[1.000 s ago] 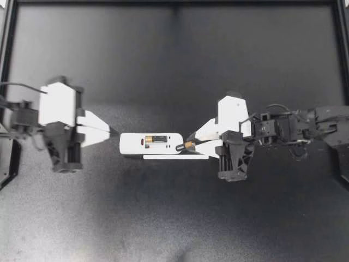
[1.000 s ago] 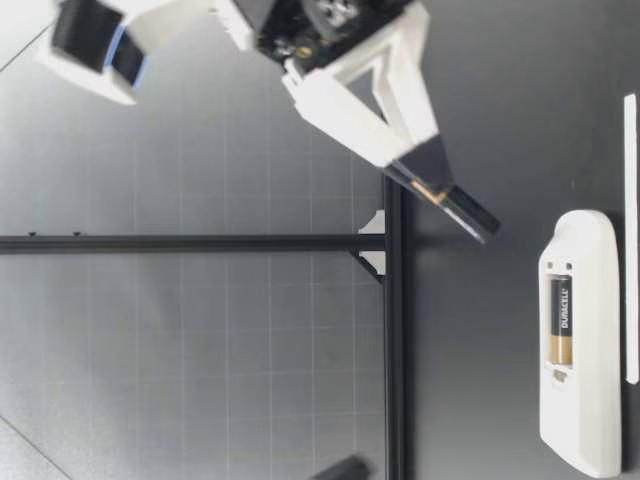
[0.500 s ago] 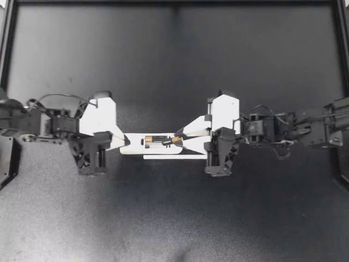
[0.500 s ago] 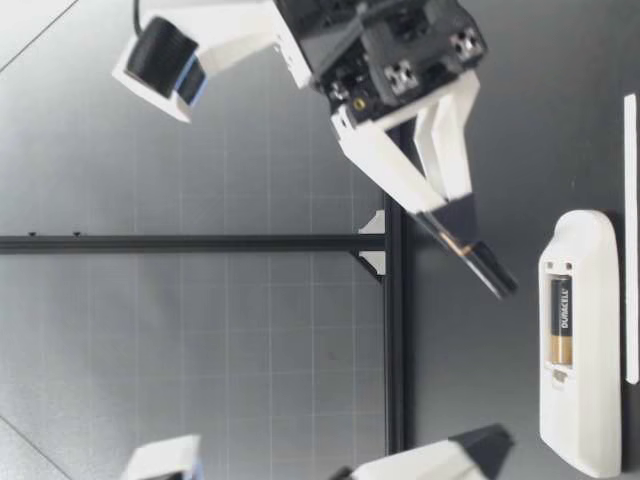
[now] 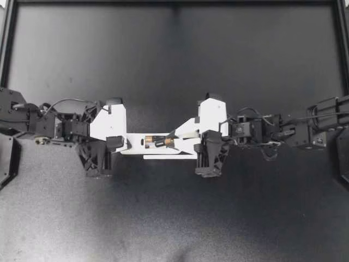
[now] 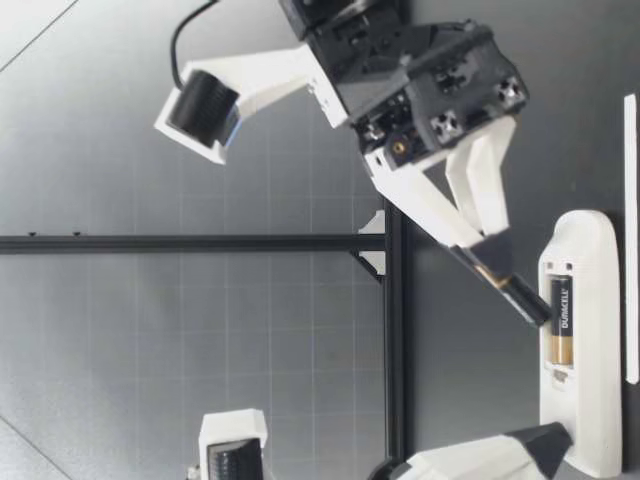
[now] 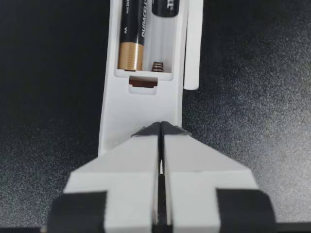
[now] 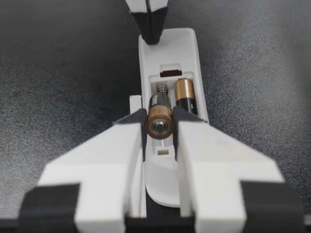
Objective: Place the battery into the slot of the remote controller.
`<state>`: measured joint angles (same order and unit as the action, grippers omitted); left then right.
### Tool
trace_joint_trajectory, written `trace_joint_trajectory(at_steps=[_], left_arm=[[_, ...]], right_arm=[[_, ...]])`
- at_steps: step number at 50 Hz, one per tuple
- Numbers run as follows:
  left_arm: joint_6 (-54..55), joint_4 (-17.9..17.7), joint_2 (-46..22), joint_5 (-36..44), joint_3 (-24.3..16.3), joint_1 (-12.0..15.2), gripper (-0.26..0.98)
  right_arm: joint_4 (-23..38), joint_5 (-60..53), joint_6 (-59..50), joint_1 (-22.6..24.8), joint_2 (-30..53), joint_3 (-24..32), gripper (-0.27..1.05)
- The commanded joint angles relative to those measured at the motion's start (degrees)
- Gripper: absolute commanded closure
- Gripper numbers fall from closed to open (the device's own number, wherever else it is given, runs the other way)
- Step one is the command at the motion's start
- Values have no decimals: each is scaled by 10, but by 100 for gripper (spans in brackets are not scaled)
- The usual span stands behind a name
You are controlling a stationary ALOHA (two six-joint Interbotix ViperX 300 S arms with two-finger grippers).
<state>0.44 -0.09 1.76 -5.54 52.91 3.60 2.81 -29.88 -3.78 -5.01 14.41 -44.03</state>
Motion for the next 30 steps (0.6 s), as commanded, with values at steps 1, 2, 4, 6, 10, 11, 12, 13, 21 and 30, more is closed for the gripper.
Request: trace_joint_trajectory(at_steps=[1, 2, 4, 6, 10, 11, 12, 13, 21, 30], left_arm=[[0, -1, 4, 2, -7, 3, 88], [0, -1, 4, 2, -7, 3, 88], [0, -1, 4, 2, -7, 3, 88], [0, 0, 4, 2, -6, 3, 88], [1, -1, 4, 2, -5, 3, 88], [0, 0, 4, 2, -5, 3, 88], [0, -1, 4, 1, -5, 3, 88], [0, -1, 4, 2, -5, 3, 88], [0, 0, 4, 2, -5, 3, 88], [1, 0, 4, 2, -4, 11, 88]], right_arm=[[1, 3, 1, -4, -3, 14, 84], [1, 4, 1, -4, -2, 16, 84], [1, 6, 1, -4, 0, 18, 84], [1, 9, 1, -5, 3, 18, 84], [1, 14, 1, -7, 6, 21, 84], [2, 16, 1, -8, 7, 22, 84], [2, 18, 1, -8, 7, 22, 84], [1, 18, 1, -8, 8, 23, 84], [4, 40, 1, -8, 14, 33, 84], [15, 67, 1, -7, 25, 52, 84]])
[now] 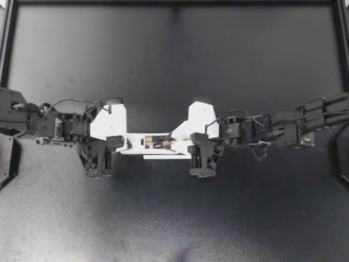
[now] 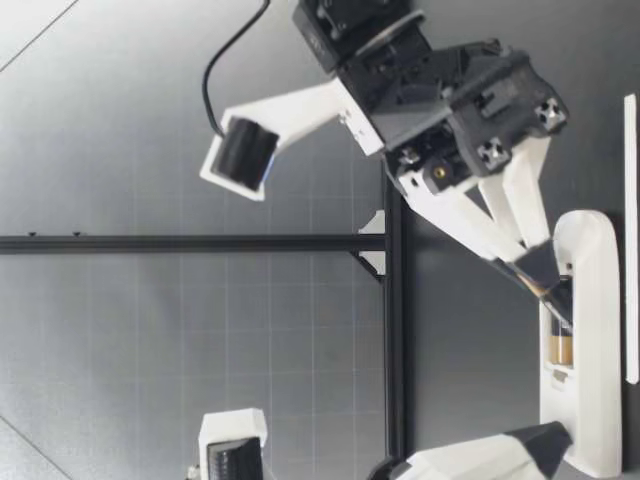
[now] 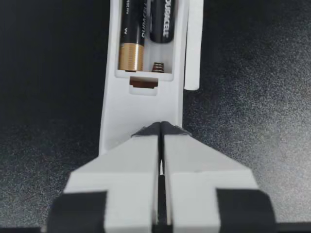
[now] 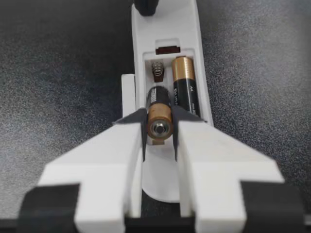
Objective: Place the battery into the slot of the remote controller.
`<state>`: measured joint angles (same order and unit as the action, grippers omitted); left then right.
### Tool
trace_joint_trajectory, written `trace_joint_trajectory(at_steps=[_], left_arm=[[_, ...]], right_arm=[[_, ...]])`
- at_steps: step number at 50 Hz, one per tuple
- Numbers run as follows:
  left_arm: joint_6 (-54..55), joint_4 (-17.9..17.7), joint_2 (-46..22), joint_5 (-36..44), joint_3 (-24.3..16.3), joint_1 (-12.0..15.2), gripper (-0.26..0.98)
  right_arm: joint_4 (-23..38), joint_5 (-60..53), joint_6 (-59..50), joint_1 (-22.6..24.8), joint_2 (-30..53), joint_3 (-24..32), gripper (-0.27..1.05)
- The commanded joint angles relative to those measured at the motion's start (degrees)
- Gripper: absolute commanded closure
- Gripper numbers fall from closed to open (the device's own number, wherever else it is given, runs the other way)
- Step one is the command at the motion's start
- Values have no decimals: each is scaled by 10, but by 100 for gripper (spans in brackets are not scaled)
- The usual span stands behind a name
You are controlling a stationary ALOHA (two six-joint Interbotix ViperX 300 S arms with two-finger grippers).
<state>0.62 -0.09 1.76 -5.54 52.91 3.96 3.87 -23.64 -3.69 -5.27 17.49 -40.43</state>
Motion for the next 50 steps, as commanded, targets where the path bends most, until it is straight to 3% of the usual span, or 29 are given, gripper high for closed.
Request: trace_joint_trajectory(at_steps=[1, 31, 37, 45, 50], left_arm=[[-1, 0, 4, 2, -4, 7, 88], [-2, -1, 4, 2, -7, 8, 88], [-1, -1, 4, 2, -8, 8, 88], [-1, -1, 5, 2, -10, 8, 88], [-1, -1, 4, 2, -10, 8, 88]], right_arm=[[6, 7, 0, -4, -5, 17, 84], [15, 103, -1, -3, -15, 49, 79], [16, 120, -2, 3, -16, 57, 65], [13, 131, -10, 12, -36, 59, 36], [9, 124, -25, 15, -55, 55, 31]])
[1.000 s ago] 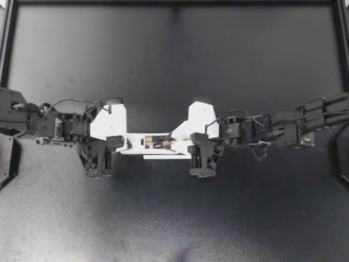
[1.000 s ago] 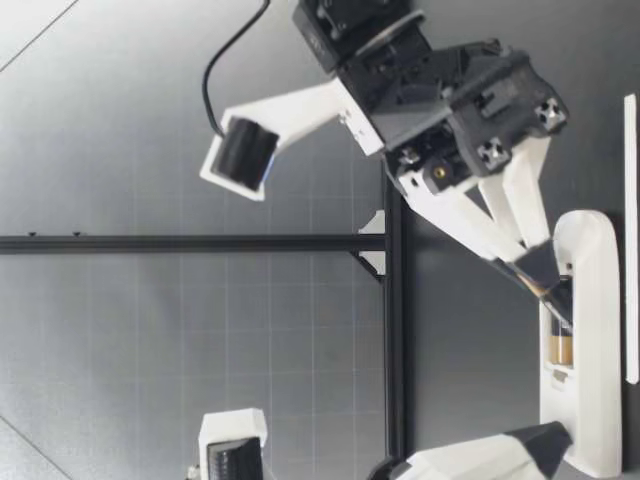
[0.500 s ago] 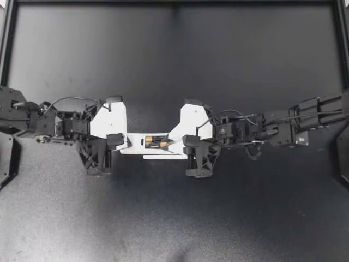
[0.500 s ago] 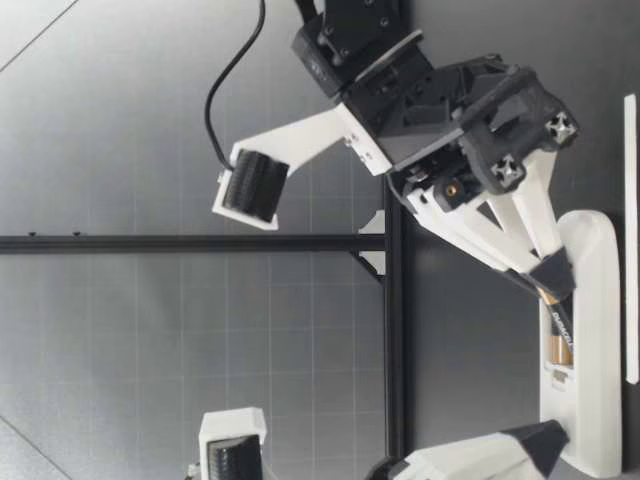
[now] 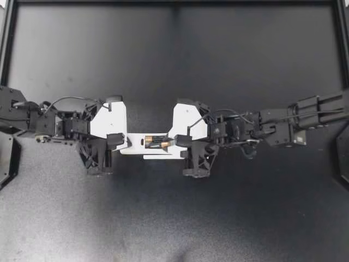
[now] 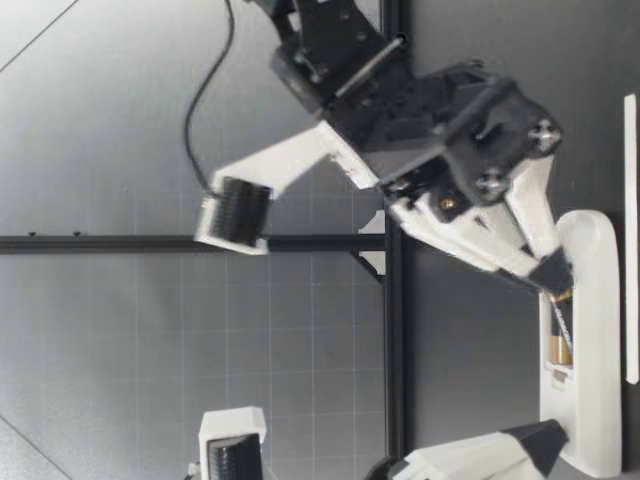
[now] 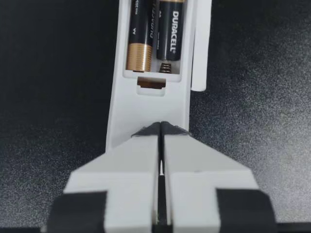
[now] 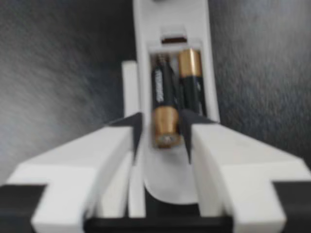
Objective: Place the battery into the slot of the remote controller.
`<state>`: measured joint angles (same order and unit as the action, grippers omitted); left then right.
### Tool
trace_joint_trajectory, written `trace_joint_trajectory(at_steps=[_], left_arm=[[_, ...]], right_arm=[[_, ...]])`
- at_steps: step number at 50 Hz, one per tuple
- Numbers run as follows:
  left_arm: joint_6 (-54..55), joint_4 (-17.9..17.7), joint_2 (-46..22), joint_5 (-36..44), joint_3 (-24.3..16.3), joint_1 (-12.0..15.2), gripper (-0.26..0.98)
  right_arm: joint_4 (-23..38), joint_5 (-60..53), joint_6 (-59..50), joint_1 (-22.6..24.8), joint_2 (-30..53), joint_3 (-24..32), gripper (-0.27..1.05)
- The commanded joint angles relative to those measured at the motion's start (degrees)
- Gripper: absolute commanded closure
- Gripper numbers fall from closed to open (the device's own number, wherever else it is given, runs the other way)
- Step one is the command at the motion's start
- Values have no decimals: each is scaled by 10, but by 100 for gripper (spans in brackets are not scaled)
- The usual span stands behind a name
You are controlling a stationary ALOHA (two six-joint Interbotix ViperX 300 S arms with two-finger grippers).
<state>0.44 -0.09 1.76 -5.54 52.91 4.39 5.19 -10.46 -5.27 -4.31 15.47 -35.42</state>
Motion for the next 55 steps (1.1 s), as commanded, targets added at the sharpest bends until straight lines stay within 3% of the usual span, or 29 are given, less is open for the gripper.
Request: trace_joint_trajectory(at_steps=[1, 7, 15, 22, 29, 40, 55], left_arm=[[1, -1, 5, 2, -10, 4, 88], [4, -1, 5, 2, -8, 4, 88], [5, -1, 4, 1, -11, 4, 88], [6, -2, 5, 1, -10, 4, 88], [6, -5, 4, 0, -11, 4, 88], [7, -7, 2, 0, -11, 4, 88], [6, -7, -9, 0, -11, 4, 88]], right_arm=[[-6, -11, -16, 6, -39, 4, 31], [-50, -45, -91, 5, -61, -14, 32], [-114, -107, -286, 6, -77, -56, 35], [-115, -120, -488, 5, -83, -76, 54], [-114, -111, -607, 8, -76, -76, 72], [-114, -40, -653, 9, -60, -56, 87], [-108, 5, -650, 7, -29, -17, 88]])
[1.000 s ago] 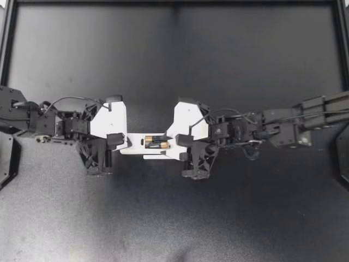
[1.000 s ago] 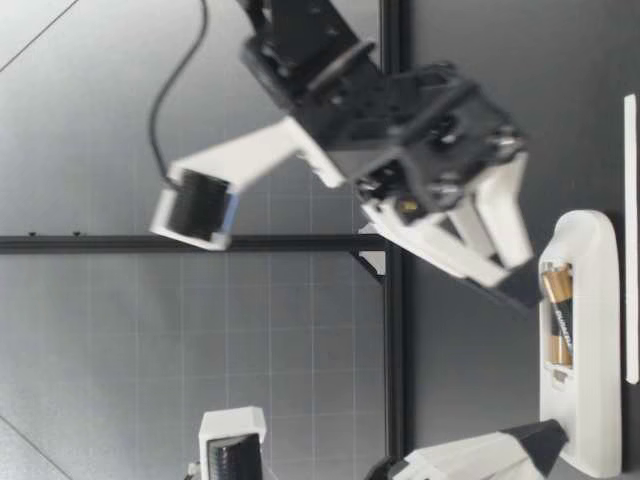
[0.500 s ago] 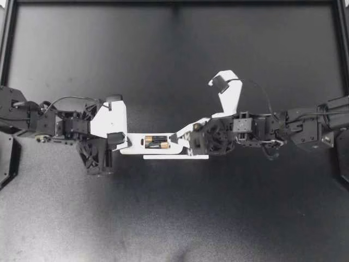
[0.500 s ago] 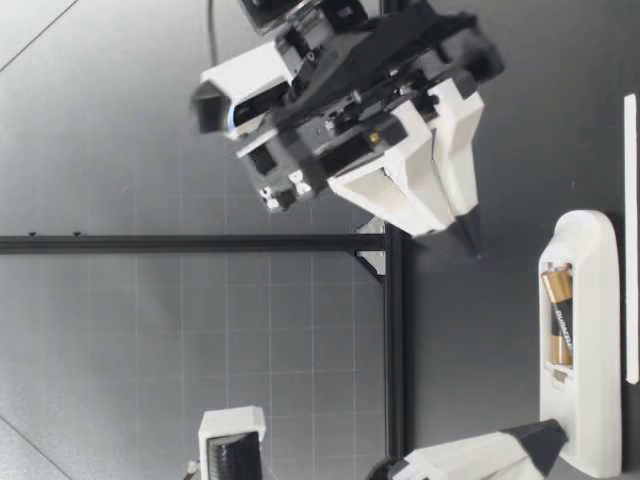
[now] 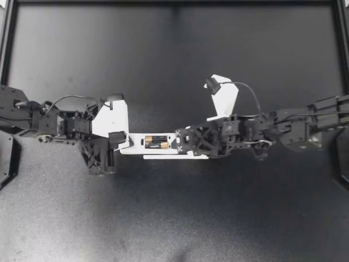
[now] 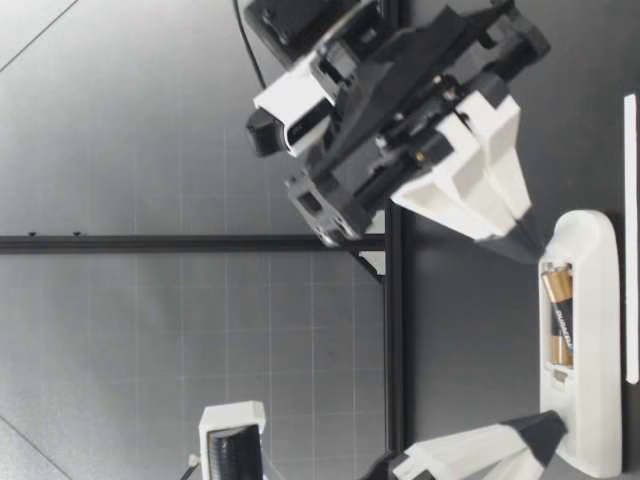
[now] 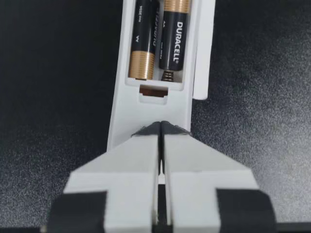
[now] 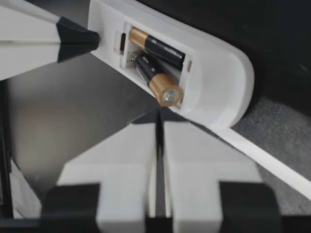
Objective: Place the battery into the slot of the remote controller.
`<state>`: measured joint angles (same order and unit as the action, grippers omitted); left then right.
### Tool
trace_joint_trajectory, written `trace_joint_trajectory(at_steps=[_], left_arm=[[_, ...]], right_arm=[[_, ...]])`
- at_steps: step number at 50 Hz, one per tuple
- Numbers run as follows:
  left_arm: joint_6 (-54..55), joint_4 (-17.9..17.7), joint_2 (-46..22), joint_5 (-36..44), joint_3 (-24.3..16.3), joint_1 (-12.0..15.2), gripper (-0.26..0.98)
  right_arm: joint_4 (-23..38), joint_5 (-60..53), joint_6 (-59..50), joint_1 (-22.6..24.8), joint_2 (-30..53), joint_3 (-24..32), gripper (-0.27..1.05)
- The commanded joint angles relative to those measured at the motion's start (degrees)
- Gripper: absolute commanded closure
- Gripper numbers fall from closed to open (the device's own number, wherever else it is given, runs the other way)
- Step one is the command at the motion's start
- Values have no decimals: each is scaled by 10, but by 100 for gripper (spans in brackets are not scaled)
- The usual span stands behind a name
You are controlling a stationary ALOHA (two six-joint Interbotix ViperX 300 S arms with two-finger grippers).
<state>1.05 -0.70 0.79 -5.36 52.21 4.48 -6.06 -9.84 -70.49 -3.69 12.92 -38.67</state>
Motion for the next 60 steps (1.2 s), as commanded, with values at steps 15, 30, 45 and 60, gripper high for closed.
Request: trace_joint_trajectory(at_steps=[15, 30, 45, 60], left_arm=[[0, -1, 3, -25, -6, 3, 88], [-1, -1, 3, -28, -8, 3, 88], [-1, -1, 3, -29, -8, 3, 88], [-1, -1, 7, -26, -11, 3, 88]], right_arm=[[18, -2, 4, -12, 1, 22, 88], [26, 1, 4, -12, 20, 33, 88], [43, 11, 4, -11, 31, 45, 88], [71, 25, 7, -14, -12, 46, 88]])
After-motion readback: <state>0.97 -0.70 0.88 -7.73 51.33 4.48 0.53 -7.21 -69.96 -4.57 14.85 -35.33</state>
